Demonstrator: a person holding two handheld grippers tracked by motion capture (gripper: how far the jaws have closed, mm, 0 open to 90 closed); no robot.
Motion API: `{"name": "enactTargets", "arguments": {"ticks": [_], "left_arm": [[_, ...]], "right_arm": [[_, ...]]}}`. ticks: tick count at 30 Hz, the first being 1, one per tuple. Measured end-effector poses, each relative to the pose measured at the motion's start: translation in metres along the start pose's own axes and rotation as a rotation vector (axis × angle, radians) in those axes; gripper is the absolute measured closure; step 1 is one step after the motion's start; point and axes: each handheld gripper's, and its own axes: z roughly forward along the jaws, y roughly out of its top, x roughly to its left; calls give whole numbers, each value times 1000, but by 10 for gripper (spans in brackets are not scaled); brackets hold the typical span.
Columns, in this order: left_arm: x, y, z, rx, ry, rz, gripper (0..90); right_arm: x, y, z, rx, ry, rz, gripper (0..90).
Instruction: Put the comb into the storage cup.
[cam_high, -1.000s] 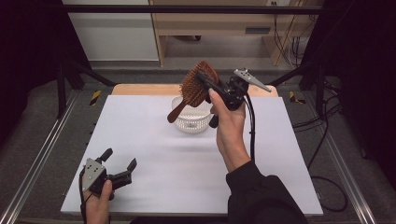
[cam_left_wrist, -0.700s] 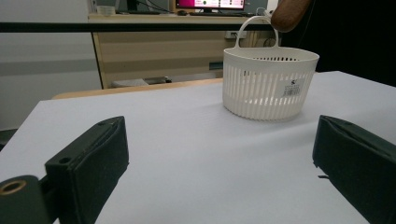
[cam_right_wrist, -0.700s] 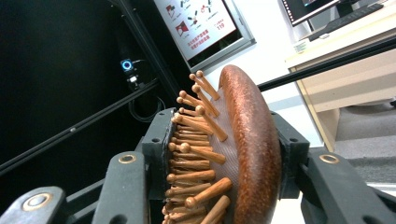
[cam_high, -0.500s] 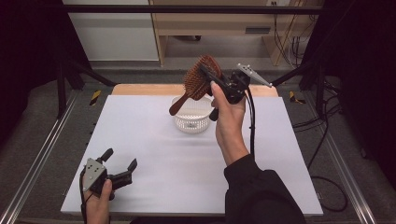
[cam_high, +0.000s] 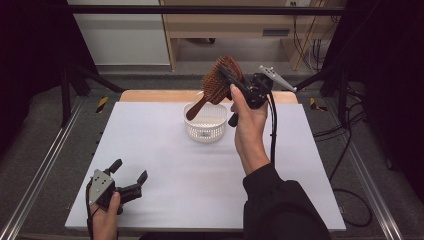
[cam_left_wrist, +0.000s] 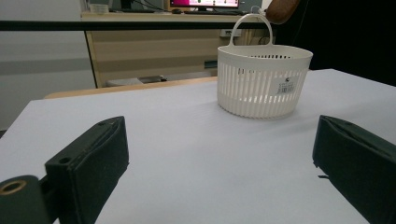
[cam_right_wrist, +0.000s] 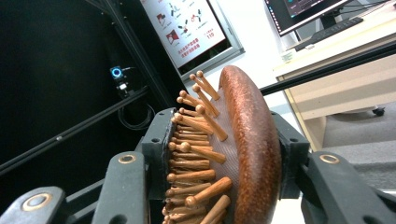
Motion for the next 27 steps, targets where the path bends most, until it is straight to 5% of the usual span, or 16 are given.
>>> {"name": "enactTargets", "arguments": {"ticks": [8, 27], "left_arm": [[-1, 0, -1, -14, -9, 42, 34], [1, 0, 0, -31, -31, 15, 31]], "right_arm": [[-8, 5, -2, -24, -18, 14, 510], [-17, 2, 5, -43, -59, -7, 510]]}}
